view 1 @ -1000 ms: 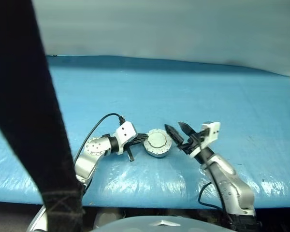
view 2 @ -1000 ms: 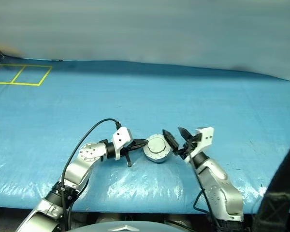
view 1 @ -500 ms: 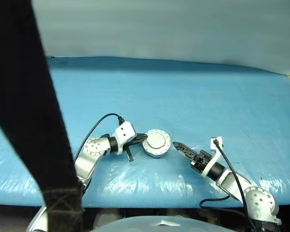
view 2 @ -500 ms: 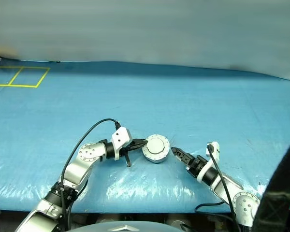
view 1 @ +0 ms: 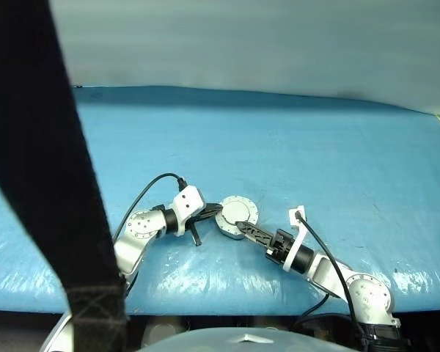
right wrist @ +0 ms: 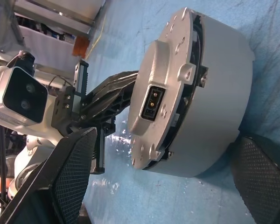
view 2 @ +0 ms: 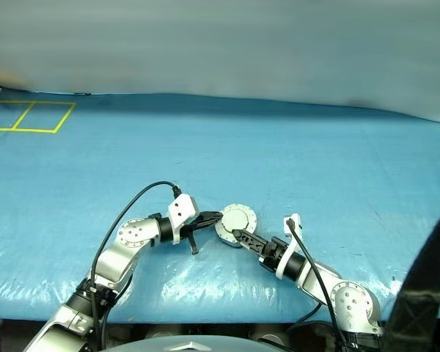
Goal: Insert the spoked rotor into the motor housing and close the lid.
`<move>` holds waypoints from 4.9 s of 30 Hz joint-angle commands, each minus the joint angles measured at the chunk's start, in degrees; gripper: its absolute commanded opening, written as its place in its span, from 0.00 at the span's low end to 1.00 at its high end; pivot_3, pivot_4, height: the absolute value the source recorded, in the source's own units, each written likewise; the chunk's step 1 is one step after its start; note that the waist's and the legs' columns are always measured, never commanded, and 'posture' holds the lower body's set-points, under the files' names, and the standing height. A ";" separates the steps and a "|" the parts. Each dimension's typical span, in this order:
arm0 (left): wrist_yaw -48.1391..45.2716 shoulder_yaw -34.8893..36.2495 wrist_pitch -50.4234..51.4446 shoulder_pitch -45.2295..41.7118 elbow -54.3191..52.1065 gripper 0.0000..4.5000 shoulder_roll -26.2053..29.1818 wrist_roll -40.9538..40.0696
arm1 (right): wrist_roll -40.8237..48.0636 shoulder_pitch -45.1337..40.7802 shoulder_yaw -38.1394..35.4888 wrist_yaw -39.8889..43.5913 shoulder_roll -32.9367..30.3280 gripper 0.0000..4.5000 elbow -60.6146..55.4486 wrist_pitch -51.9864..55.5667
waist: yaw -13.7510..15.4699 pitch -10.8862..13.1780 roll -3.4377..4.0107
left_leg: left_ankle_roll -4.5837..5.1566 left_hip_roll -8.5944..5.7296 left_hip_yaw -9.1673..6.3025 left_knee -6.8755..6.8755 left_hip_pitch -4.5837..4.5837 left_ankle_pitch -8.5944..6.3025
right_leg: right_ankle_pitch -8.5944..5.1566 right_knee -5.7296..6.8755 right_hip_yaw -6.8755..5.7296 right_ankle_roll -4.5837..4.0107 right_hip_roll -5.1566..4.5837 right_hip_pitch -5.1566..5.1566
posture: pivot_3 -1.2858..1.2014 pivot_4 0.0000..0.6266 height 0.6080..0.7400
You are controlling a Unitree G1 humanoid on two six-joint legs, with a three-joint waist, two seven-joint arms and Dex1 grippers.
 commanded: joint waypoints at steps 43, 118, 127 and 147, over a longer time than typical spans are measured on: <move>1.60 20.84 17.07 9.90 -14.57 0.00 2.77 -22.84 | -2.48 -4.79 -1.15 -3.52 11.35 0.34 3.60 -5.53 | -1.47 0.61 0.52 | -0.29 0.00 0.09 0.00 -0.30 0.18 | 0.31 0.12 0.18 0.50 0.55 -0.14 | 0.52 0.24 1.00; 13.47 28.20 37.16 8.51 -10.69 1.00 -17.76 -64.82 | 23.77 -10.37 5.56 -9.47 9.19 0.28 -4.69 -3.18 | -1.57 0.68 0.50 | -0.30 0.00 0.15 0.16 -0.31 0.20 | 0.44 0.11 0.50 0.68 0.82 -0.10 | 0.52 0.24 1.00; 13.14 28.02 35.08 6.63 -8.74 0.60 -18.16 -61.48 | 22.99 -10.00 5.77 -10.43 9.37 0.28 -4.30 -4.02 | -1.42 0.69 0.47 | -0.28 -0.03 0.15 0.22 -0.35 0.19 | 0.46 0.09 0.51 0.71 0.80 -0.09 | 0.52 0.24 1.00; 19.75 31.19 29.45 3.64 -8.05 0.59 -21.29 -58.16 | 14.13 -10.29 6.52 -9.46 11.17 0.57 -4.61 -9.24 | -1.46 0.70 0.45 | -0.33 0.00 0.17 0.22 -0.35 0.22 | 0.47 0.09 0.53 0.74 0.83 -0.11 | 0.52 0.24 1.00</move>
